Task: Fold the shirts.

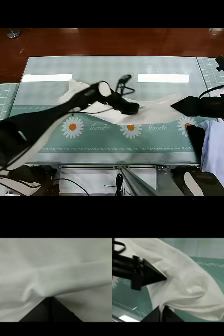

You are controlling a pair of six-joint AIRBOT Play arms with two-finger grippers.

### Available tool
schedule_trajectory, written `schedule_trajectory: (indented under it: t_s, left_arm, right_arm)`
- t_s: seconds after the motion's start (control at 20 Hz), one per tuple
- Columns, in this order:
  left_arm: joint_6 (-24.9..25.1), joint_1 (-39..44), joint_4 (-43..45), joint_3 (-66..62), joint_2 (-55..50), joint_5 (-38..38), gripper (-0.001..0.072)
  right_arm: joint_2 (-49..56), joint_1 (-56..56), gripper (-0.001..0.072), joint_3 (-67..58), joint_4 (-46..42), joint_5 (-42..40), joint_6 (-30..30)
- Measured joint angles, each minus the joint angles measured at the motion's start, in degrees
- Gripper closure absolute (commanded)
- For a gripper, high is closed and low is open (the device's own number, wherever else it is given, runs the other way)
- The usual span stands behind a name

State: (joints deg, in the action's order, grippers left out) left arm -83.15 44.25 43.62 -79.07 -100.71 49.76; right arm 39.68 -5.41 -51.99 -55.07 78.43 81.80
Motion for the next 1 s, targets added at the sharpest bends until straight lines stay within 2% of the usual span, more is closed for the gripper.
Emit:
schedule_trajectory:
  t_s: [0.2, 0.4, 0.55, 0.75, 1.0]
  left_arm:
    - [-1.2, 6.6, -1.7, -2.0, -3.3, 3.5, 0.0679]
    - [-1.5, 3.7, -2.5, -3.1, -2.1, 5.8, 0.0679]
    - [-2.0, -5.7, -2.5, -3.4, 1.6, 6.1, 0.0679]
    - [-2.7, -23.6, -2.5, -3.5, 8.8, 9.7, 0.0679]
    - [-0.2, -45.0, -2.5, -3.3, 22.0, 15.1, 0.0679]
  right_arm:
    - [-1.1, 4.7, 0.0692, 0.3, 0.0, -3.4, 2.4]
    - [-0.8, 6.4, 0.0692, 0.2, 0.7, -5.1, 3.4]
    - [-0.6, 6.8, 0.0692, 0.2, 2.7, -5.7, 3.3]
    - [1.6, 8.1, 0.0692, -1.2, 5.6, -6.5, 1.9]
    - [14.3, 19.5, 0.0692, -10.6, 6.4, -10.4, 0.9]
